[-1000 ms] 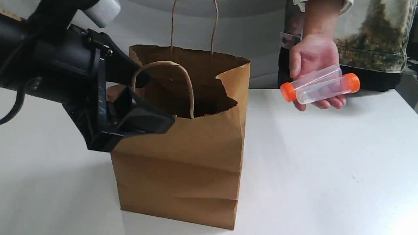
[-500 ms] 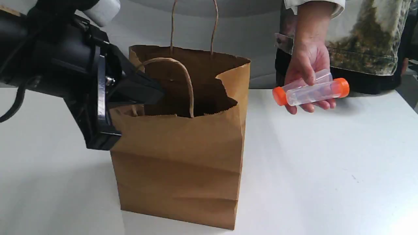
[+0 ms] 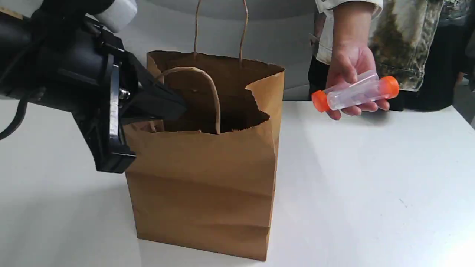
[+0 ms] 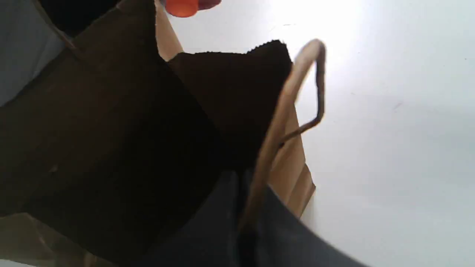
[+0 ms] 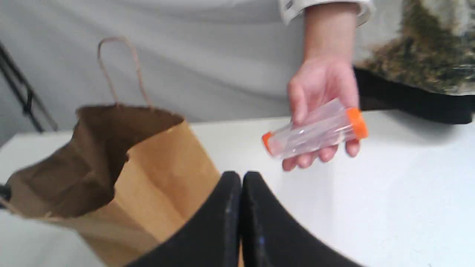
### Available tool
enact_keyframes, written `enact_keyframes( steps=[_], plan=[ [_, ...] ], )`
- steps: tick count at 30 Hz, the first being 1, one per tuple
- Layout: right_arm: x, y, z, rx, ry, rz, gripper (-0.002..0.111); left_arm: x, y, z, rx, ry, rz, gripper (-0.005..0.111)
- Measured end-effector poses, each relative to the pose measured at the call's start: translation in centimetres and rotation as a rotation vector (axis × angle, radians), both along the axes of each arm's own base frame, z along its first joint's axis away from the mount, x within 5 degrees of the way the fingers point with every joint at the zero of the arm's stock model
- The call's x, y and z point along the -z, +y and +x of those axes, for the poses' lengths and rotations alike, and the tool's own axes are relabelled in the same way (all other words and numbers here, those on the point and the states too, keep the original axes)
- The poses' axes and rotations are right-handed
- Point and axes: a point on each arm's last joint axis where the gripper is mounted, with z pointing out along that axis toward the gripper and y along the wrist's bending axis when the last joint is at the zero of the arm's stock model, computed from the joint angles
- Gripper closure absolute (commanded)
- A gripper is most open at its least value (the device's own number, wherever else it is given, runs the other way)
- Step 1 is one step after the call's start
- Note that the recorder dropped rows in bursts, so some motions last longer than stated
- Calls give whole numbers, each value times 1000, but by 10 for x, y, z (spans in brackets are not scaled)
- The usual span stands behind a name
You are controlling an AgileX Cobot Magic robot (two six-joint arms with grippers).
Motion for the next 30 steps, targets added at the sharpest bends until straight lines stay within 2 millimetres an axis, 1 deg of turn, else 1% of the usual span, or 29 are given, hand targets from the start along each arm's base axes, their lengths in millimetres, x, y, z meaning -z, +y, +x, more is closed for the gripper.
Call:
enact_keyframes(
  steps=[1,2,3,4,6,7,8,9,10,11,13,15,16,18,21,26,30],
  plan=[
    [-3,4,14,-55,56,-27,108,0,0,0,0,0,0,107],
    [-13,8,25,-139,112,-65,108,0,0,0,2,-2,1,107],
    [-17,12,40,-203,170,-94,108,0,0,0,2,-2,1,107],
    [-17,14,57,-240,219,-108,108,0,0,0,2,-2,1,107],
    [-21,19,92,-278,267,-113,108,0,0,0,5,-6,4,107],
    [-24,19,101,-284,268,-113,108,0,0,0,7,-8,5,107],
    [-21,21,119,-292,293,-101,108,0,0,0,8,-8,4,107],
    [-20,24,133,-298,306,-79,108,0,0,0,8,-8,4,107],
    [-22,25,141,-303,302,-64,106,0,0,0,9,-10,5,107],
    [-20,29,157,-316,313,-25,103,0,0,0,11,-11,6,107],
    [-15,34,179,-338,330,34,93,0,0,0,11,-12,6,107],
    [-7,41,199,-363,346,91,76,0,0,0,12,-13,7,107],
    [-2,43,208,-373,360,111,70,0,0,0,13,-14,7,107],
    [4,51,220,-398,365,124,59,0,0,0,11,-16,7,107],
    [15,66,236,-451,354,85,53,-1,0,1,6,-23,3,107],
    [41,85,247,-515,366,-70,50,-4,-1,3,-17,-27,-40,107],
    [65,88,257,-525,412,-142,50,-4,-2,3,-22,-27,-51,107]
  ],
)
